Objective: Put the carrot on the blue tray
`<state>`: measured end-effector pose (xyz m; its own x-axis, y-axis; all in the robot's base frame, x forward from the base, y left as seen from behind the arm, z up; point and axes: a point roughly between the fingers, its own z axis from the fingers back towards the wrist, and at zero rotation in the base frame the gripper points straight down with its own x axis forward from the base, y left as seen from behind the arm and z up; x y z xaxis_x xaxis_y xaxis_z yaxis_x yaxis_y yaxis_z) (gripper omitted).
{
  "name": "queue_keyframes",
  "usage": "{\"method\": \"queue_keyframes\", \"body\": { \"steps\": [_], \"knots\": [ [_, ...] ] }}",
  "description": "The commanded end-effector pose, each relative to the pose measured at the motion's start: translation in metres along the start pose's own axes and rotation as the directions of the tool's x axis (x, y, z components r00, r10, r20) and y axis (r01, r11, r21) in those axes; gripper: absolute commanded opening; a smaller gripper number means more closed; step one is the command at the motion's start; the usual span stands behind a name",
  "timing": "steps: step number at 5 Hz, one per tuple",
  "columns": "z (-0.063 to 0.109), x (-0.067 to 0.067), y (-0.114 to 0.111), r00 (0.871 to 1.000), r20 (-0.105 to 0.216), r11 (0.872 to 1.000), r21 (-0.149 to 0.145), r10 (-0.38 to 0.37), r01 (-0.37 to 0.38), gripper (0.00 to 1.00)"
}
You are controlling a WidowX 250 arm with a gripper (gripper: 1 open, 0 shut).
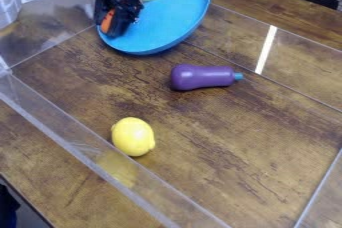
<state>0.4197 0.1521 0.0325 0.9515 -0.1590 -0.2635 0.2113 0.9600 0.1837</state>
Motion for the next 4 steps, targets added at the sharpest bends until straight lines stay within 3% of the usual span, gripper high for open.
{"method": "queue_keyframes", "body": {
  "steps": [1, 3, 4],
  "knots": [
    [0.017, 0.002, -0.003, 0.999, 0.040, 1.000, 0.022, 0.015, -0.016, 0.00],
    [0.018, -0.003, -0.004, 0.997, 0.049, 0.997, 0.050, -0.053, 0.051, 0.00],
    [0.028, 0.007, -0.001, 0.999, 0.036, 0.999, 0.036, 0.008, -0.009, 0.00]
  ]
}}
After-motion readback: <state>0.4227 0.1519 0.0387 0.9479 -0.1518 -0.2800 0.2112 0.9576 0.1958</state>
